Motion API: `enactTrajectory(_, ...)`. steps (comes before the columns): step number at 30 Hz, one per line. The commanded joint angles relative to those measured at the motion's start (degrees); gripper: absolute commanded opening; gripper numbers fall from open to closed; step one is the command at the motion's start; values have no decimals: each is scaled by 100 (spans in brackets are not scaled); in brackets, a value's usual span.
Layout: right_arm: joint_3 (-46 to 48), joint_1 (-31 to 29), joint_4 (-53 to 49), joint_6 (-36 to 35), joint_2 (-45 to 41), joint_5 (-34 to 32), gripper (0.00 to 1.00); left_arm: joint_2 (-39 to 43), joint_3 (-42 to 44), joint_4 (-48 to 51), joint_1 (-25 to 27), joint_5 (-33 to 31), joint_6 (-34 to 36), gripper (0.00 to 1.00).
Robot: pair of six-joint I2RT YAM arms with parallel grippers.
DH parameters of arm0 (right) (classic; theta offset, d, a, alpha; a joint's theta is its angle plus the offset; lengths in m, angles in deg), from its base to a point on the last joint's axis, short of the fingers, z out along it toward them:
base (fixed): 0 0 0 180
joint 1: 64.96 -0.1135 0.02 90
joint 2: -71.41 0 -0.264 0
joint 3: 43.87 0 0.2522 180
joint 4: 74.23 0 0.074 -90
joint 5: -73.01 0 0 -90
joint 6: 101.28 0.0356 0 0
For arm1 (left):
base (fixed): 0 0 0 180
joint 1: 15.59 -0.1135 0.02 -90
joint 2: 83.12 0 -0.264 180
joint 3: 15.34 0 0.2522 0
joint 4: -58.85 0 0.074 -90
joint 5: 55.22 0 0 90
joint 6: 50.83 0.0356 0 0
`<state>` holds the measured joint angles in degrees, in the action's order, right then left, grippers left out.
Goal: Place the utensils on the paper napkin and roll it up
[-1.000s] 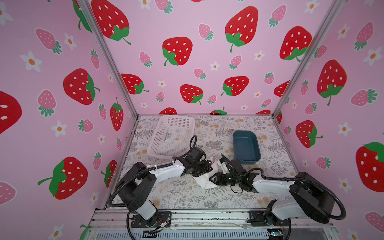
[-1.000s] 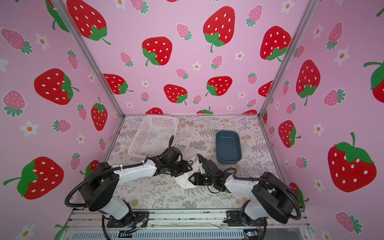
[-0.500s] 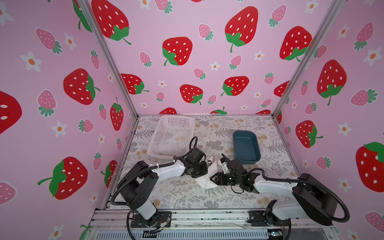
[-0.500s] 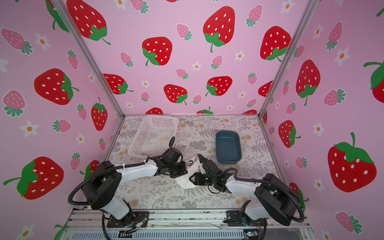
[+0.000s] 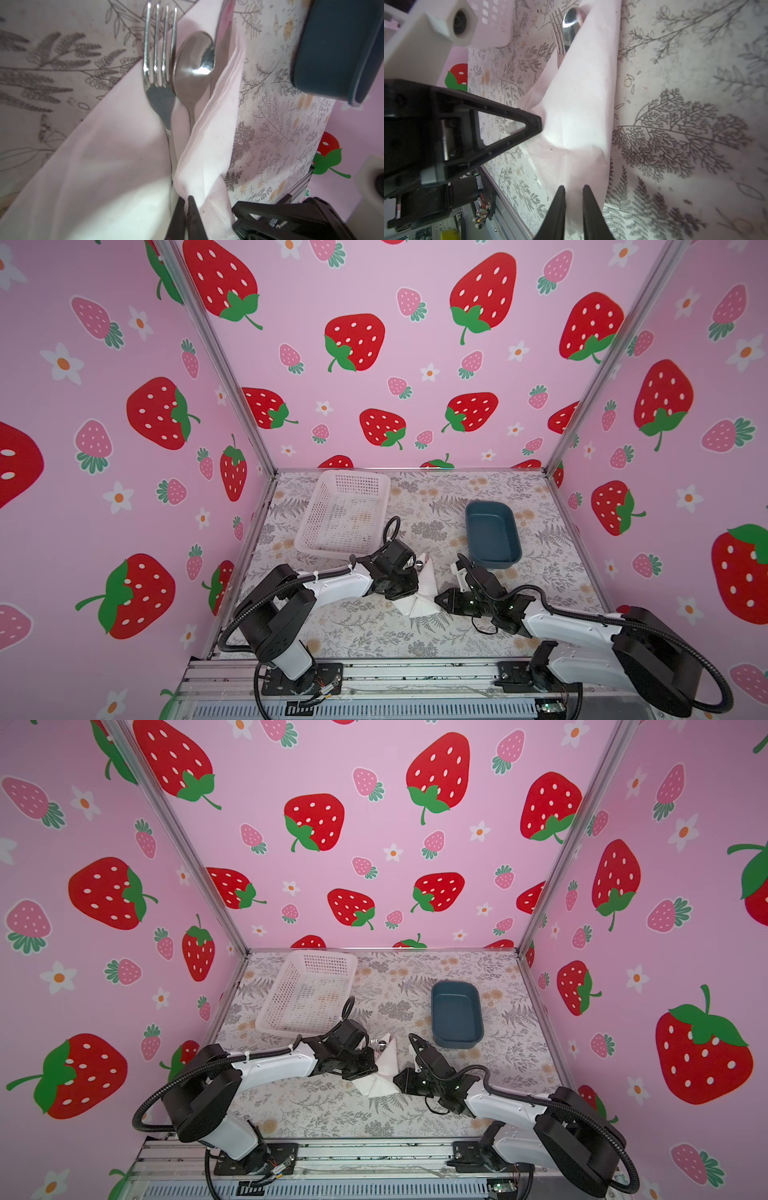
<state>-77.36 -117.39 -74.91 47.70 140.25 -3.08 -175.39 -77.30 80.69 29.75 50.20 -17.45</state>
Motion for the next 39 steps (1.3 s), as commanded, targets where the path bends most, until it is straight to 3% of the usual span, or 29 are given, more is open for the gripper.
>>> enactTrajectory(1,-7,17,149,75,63,164,17,103,-52,316,20,-216,170,7)
enactTrajectory(25,83,-13,898,131,927,710,15,-323,-509,637,2,-351,466,7)
enactTrajectory(33,197,-8,557,205,270,285,17,-439,-716,755,-8,-389,609,7)
enactTrajectory(39,422,-9,819,271,307,532,15,-527,-681,766,-8,-386,597,7)
